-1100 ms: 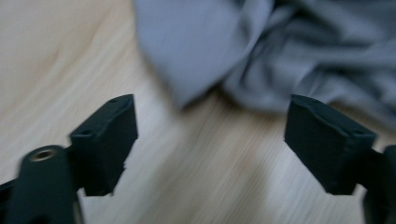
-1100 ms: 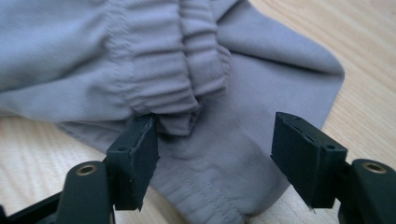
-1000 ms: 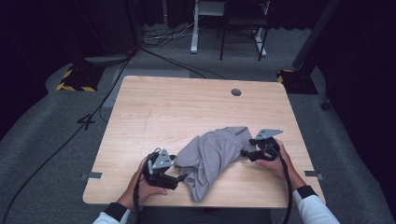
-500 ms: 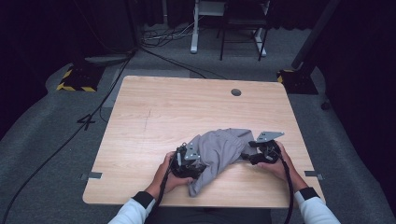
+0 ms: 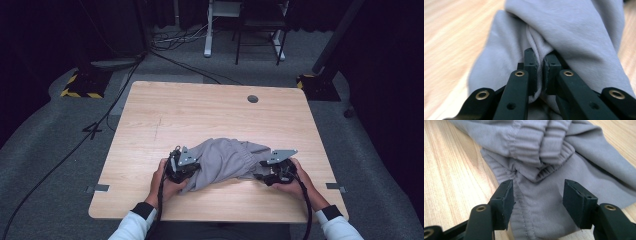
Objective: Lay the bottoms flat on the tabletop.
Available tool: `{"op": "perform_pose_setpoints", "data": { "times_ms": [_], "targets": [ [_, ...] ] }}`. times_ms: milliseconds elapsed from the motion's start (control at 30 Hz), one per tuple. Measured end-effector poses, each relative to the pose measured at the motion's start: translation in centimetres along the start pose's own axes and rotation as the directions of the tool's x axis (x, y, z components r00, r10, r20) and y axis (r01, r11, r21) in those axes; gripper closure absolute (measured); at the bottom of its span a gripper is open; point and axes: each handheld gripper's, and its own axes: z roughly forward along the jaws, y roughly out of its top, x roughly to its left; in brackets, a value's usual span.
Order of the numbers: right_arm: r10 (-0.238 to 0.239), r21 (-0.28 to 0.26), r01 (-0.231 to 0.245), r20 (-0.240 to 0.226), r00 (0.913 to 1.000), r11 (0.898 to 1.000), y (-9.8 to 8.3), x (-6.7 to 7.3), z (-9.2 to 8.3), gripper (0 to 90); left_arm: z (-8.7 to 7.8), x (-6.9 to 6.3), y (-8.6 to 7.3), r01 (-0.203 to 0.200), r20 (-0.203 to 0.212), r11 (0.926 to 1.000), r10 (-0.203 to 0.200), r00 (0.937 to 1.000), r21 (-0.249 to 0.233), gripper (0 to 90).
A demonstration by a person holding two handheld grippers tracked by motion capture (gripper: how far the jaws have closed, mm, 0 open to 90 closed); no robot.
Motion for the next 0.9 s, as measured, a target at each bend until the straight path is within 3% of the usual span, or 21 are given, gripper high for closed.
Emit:
{"op": "perform_pose_setpoints", "data": {
  "times_ms": [33,100,133,167,200,233,300,333,367,433,533,567,600,633,700,733,767,800,833,900],
  "targets": [
    [0.005,-0.004,-0.005,-0.042,0.9991,1.000,-0.2,-0.1,-0.1,55.2,-0.8,1.0,-0.1,0.028,-0.048,0.9994,-0.029,0.9984,-0.021,83.7],
    [0.005,-0.005,-0.006,-0.044,0.9990,1.000,-0.2,-0.1,-0.1,55.3,-1.2,1.7,-0.3,0.049,-0.068,0.9984,-0.051,0.9964,-0.027,83.8],
    [0.007,0.007,-0.006,-0.057,0.9984,1.000,-0.1,-0.2,-0.2,58.2,-2.1,3.1,-0.8,0.076,-0.133,0.9967,-0.079,0.9880,-0.027,83.9],
    [0.004,0.013,-0.003,-0.059,0.9982,1.000,-0.1,-0.2,-0.2,58.1,-2.5,3.9,-1.2,0.102,-0.156,0.9943,-0.105,0.9821,-0.031,83.9],
    [-0.004,0.018,0.005,-0.057,0.9983,1.000,-0.1,-0.2,-0.3,57.9,-2.9,4.8,-1.6,0.134,-0.160,0.9904,-0.138,0.9775,-0.034,83.9],
    [-0.004,0.018,0.005,-0.057,0.9983,1.000,-0.1,-0.2,-0.3,57.9,-2.9,4.8,-1.6,0.134,-0.160,0.9904,-0.138,0.9775,-0.034,83.9],
    [-0.022,0.037,0.025,-0.061,0.9979,0.999,-0.3,-0.3,-0.7,58.3,-3.8,6.4,-2.5,0.168,-0.204,0.9856,-0.169,0.9644,-0.024,83.8],
    [-0.037,0.044,0.039,-0.059,0.9976,0.998,-0.3,-0.3,-0.9,57.8,-4.4,7.7,-3.4,0.232,-0.172,0.9717,-0.236,0.9563,-0.043,83.8],
    [-0.037,0.044,0.039,-0.059,0.9976,0.998,-0.3,-0.3,-0.9,57.8,-4.4,7.7,-3.4,0.232,-0.172,0.9717,-0.236,0.9563,-0.043,83.8],
    [-0.042,0.055,0.045,-0.051,0.9978,0.997,-0.5,0.0,-1.2,58.0,-5.1,8.4,-3.9,0.247,-0.210,0.9688,-0.246,0.9461,-0.026,83.3],
    [-0.059,0.058,0.061,-0.035,0.9977,0.996,-0.5,0.3,-1.4,53.3,-5.4,8.5,-3.9,0.243,-0.217,0.9696,-0.243,0.9454,-0.026,80.3],
    [-0.059,0.058,0.061,-0.035,0.9977,0.996,-0.5,0.3,-1.4,53.3,-5.4,8.5,-3.9,0.243,-0.217,0.9696,-0.243,0.9454,-0.026,75.4],
    [-0.053,0.047,0.054,-0.031,0.9981,0.997,-0.6,0.4,-1.6,48.9,-5.5,8.5,-3.7,0.266,-0.241,0.9631,-0.267,0.9329,-0.038,67.5],
    [-0.054,0.041,0.056,-0.032,0.9980,0.998,-0.7,0.4,-1.6,49.0,-5.6,8.4,-3.5,0.266,-0.233,0.9628,-0.270,0.9342,-0.048,65.1],
    [-0.068,0.038,0.069,-0.043,0.9968,0.997,-0.8,0.6,-1.8,47.7,-6.0,8.0,-3.1,0.250,-0.225,0.9626,-0.268,0.9369,-0.105,51.4],
    [-0.067,0.030,0.068,-0.039,0.9970,0.997,-0.8,0.8,-1.9,47.5,-6.2,7.6,-2.7,0.254,-0.202,0.9578,-0.277,0.9393,-0.135,42.4],
    [-0.062,0.022,0.063,-0.045,0.9970,0.998,-0.8,0.9,-2.0,47.7,-6.3,7.1,-2.2,0.247,-0.171,0.9571,-0.271,0.9472,-0.152,36.5],
    [-0.069,0.019,0.070,-0.056,0.9961,0.997,-0.8,1.0,-1.9,47.7,-6.3,7.1,-2.2,0.247,-0.171,0.9571,-0.271,0.9472,-0.152,33.5],
    [-0.080,0.024,0.081,-0.053,0.9954,0.996,-0.7,1.1,-1.8,47.5,-6.1,5.7,-0.9,0.211,-0.092,0.9611,-0.230,0.9688,-0.177,30.6],
    [-0.077,0.030,0.079,-0.054,0.9956,0.996,-0.6,1.3,-1.5,47.9,-5.2,3.5,0.8,0.172,0.002,0.9704,-0.174,0.9848,-0.170,27.6]
  ]
}}
